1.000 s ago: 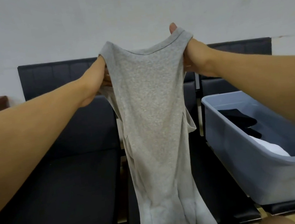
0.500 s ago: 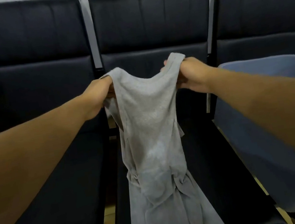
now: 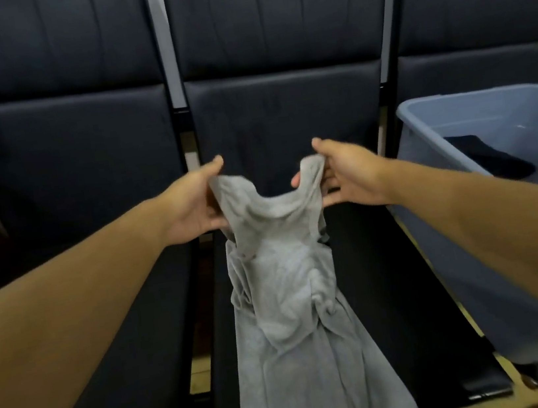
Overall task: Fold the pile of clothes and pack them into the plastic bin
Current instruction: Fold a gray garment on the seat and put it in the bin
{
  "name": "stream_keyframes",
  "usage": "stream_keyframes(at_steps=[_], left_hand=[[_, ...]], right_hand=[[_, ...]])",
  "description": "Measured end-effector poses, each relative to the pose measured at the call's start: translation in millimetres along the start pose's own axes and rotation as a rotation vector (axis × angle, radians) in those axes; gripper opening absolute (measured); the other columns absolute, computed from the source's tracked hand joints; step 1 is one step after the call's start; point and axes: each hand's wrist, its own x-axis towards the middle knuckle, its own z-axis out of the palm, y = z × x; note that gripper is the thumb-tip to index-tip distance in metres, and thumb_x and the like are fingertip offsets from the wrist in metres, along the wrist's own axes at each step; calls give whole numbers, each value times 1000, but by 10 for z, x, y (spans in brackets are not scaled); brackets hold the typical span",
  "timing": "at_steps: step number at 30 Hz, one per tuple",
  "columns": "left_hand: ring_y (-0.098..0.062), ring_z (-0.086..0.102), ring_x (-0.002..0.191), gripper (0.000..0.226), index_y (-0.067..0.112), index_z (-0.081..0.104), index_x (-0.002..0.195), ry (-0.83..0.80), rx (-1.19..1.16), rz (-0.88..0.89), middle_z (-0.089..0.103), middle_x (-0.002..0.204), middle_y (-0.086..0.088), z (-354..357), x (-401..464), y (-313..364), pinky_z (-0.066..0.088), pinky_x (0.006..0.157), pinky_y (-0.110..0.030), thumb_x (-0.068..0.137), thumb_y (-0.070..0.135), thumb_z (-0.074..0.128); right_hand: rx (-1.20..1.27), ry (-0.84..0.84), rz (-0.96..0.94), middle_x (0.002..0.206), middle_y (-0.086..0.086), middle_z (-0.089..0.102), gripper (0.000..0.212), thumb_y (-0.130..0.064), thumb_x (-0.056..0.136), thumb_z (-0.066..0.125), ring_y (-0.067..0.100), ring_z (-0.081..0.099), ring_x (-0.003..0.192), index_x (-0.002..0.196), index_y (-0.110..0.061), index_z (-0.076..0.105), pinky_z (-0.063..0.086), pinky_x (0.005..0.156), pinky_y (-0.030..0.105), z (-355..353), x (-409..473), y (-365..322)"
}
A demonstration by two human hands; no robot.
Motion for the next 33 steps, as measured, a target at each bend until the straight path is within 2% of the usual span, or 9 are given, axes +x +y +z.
stream_keyframes(at_steps=[7, 12, 14, 18, 20, 25, 28, 31, 33], left_hand=[[-30, 67, 108, 27, 9, 60, 127, 85, 43, -349, 68, 120, -14, 262, -429, -983, 52, 100, -50, 103, 19, 54], [-28, 70, 94, 28, 5, 57, 129, 137, -3, -456, 71, 106, -17, 340, -618, -1484, 58, 68, -40, 103, 9, 49], [-31, 69, 100, 36, 4, 52, 135, 112, 25, -519, 68, 113, -19, 313, -683, -1650, 60, 77, -43, 99, 5, 52], [-30, 67, 102, 53, 4, 49, 141, 11, 285, -637, 62, 118, -16, 228, -699, -1822, 61, 85, -42, 90, 4, 66], [-24, 65, 92, 53, 2, 52, 137, 7, 502, -666, 60, 110, -12, 200, -622, -1809, 62, 83, -39, 88, 10, 72], [-34, 59, 108, 35, 6, 53, 117, 421, 921, -186, 52, 128, -17, 145, -156, -1763, 54, 86, -39, 97, 36, 54], [-27, 45, 119, 35, 13, 48, 130, 425, 1022, 196, 41, 132, -11, 297, 125, -1925, 46, 97, -37, 101, 31, 48], [-23, 36, 124, 49, 22, 37, 141, 453, 1249, 193, 32, 141, -8, 618, 279, -2196, 39, 104, -36, 101, 50, 37], [-25, 34, 126, 59, 22, 31, 143, 487, 1362, 106, 31, 142, -9, 794, 319, -2339, 35, 104, -37, 100, 61, 24]], right_hand=[[-82, 44, 205, 110, 19, 74, 49, -39, 107, 45, 29, 71, 104, 118, 4, 68, 62, 82, 39, 373, -565, 828], [-98, -51, 386, 104, 11, 77, 26, -25, 103, 57, 26, 75, 98, 120, -6, 66, 60, 91, 45, 535, -879, 1345], [-121, -101, 483, 110, 13, 75, 25, -18, 99, 64, 27, 74, 102, 121, -7, 64, 60, 91, 45, 574, -986, 1532], [-305, -181, 690, 120, 18, 70, 38, -16, 94, 71, 27, 72, 99, 128, -3, 58, 63, 81, 36, 541, -1034, 1782], [-505, -170, 732, 115, 16, 69, 24, -14, 93, 72, 26, 72, 93, 113, -5, 63, 63, 72, 36, 424, -907, 1819], [-1052, 113, 315, 102, 9, 72, 19, -13, 94, 56, 26, 70, 93, 102, -7, 72, 62, 82, 41, 153, -336, 1791], [-1180, 118, -32, 134, -2, 58, 25, -20, 102, 49, 22, 54, 123, 121, -21, 65, 46, 105, 37, 185, -52, 1811], [-1371, -92, -321, 164, -7, 26, 44, -33, 107, 41, 16, 16, 153, 150, -30, 42, 10, 126, 33, 217, 252, 1964], [-1435, -183, -400, 169, -11, 9, 49, -39, 109, 34, 10, -6, 156, 157, -33, 28, -11, 124, 29, 184, 450, 2065]])
